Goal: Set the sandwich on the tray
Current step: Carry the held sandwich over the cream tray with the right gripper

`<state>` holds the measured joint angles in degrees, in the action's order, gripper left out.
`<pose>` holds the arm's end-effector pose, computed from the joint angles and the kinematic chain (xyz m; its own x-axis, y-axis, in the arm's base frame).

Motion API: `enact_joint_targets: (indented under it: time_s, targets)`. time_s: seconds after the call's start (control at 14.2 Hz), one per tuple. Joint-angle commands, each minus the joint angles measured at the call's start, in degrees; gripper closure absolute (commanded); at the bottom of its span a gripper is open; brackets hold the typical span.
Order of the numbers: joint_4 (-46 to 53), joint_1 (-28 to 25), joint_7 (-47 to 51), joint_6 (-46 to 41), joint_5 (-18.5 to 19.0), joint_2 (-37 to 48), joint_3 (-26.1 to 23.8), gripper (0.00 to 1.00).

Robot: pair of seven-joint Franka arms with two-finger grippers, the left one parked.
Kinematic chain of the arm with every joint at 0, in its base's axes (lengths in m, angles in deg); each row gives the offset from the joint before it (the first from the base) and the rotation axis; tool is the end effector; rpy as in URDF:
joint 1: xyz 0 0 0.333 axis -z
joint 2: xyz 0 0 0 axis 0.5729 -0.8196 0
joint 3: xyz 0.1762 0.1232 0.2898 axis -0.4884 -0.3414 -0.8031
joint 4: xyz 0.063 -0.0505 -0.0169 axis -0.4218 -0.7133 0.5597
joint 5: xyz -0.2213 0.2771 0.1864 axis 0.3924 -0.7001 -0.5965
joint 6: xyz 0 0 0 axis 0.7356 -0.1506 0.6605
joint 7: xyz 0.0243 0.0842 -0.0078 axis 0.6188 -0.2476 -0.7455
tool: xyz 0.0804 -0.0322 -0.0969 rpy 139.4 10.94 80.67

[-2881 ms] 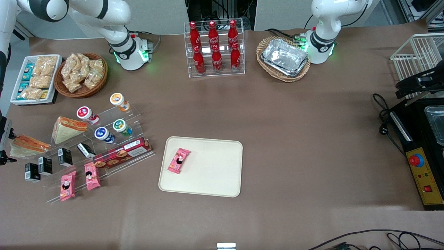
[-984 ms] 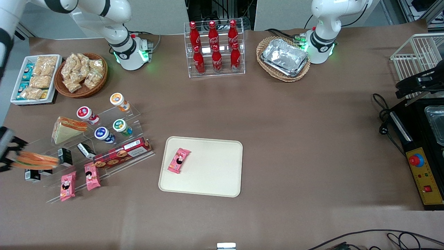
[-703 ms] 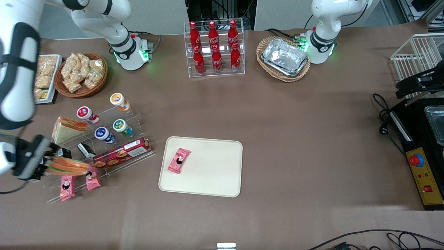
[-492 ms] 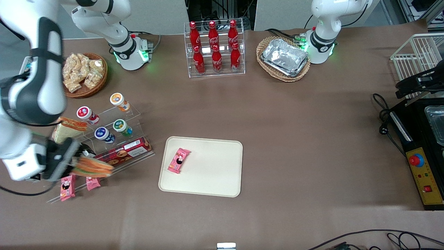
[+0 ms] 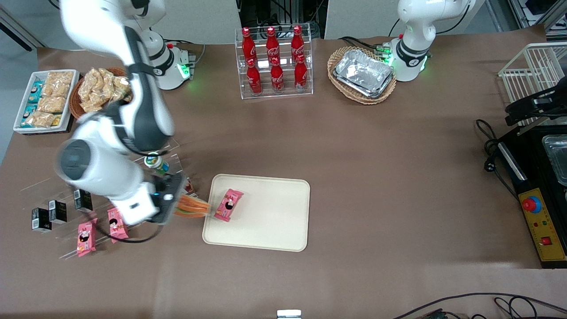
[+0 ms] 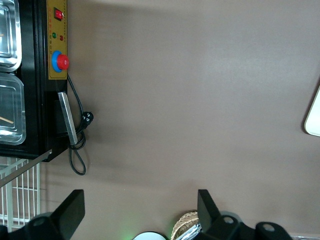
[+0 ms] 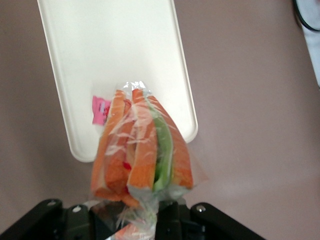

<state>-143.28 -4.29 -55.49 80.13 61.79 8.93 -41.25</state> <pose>0.6824 0.2175 0.4385 0.3172 0.9446 0.0843 0.9483 -0.3172 -0.0127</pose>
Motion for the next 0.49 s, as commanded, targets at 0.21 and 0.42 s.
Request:
enact_joint_targets:
  time_s: [0.21, 0.42]
  targets:
    - [5.1, -0.7, -3.1, 9.9, 1.0, -9.4, -6.5, 0.82]
    - [6.3, -1.5, -7.0, 16.8, 1.0, -13.3, -7.8, 0.82]
